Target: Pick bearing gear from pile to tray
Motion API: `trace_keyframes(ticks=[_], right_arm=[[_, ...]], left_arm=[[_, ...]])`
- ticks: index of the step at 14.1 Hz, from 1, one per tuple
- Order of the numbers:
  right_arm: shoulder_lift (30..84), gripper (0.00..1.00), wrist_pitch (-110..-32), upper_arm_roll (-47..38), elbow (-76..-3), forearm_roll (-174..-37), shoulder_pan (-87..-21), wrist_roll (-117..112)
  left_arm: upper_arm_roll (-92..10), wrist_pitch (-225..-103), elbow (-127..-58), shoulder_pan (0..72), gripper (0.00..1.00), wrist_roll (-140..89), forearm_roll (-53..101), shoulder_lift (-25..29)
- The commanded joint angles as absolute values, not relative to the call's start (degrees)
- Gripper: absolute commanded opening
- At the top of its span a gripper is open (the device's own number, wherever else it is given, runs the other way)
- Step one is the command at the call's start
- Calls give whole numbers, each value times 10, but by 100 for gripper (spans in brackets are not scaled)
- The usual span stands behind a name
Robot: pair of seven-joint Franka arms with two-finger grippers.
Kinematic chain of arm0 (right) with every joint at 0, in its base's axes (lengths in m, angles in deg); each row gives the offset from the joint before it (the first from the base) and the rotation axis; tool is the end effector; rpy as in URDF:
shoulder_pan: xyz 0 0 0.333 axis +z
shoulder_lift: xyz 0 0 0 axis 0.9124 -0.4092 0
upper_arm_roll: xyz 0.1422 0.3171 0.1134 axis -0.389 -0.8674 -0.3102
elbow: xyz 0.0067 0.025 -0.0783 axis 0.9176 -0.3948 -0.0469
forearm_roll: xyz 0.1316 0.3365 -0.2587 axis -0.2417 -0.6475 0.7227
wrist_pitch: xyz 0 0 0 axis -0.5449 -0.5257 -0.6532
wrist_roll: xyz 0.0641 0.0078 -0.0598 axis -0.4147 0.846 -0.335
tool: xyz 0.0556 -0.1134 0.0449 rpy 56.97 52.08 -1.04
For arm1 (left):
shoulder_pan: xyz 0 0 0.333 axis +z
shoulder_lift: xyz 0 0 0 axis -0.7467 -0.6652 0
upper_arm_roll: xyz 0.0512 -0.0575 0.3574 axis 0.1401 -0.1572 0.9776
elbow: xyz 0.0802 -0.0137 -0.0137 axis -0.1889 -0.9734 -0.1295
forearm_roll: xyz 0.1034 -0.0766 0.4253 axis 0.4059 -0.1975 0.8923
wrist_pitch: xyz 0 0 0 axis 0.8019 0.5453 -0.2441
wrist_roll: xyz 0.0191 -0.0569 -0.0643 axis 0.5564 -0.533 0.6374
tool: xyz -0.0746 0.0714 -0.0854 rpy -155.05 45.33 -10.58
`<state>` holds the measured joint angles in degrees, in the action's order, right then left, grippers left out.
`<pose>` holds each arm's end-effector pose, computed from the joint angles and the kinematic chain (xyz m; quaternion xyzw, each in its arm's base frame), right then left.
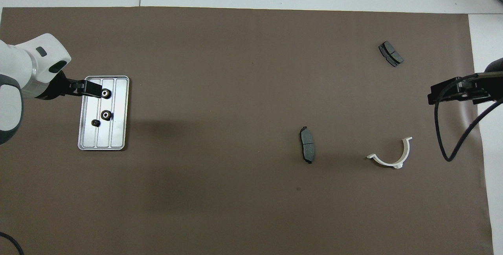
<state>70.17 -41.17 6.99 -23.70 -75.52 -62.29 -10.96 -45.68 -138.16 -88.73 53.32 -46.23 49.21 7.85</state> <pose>0.6126 -0.0041 0.6417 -0.9998 0.0071 0.0203 0.0051 0.6433 -0.0289 0.4967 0.9973 -0.0674 0.0271 0.0060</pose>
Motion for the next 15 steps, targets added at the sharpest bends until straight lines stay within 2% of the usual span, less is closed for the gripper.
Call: trace_keyframes(ticks=[1, 4, 7, 15], right_arm=[[703, 100, -411, 70, -238, -764, -623, -115], [703, 100, -411, 70, -238, -764, -623, -115], [703, 100, -411, 70, -238, -764, -623, -115], [703, 100, -411, 70, -238, -764, -623, -115]], left_arm=[[-448, -1328, -886, 528, 100, -461, 484, 135], [-445, -1255, -855, 529, 100, -461, 484, 172], [-435, -1138, -748, 525, 100, -461, 483, 164], [-438, -1123, -762, 536, 100, -461, 442, 187]])
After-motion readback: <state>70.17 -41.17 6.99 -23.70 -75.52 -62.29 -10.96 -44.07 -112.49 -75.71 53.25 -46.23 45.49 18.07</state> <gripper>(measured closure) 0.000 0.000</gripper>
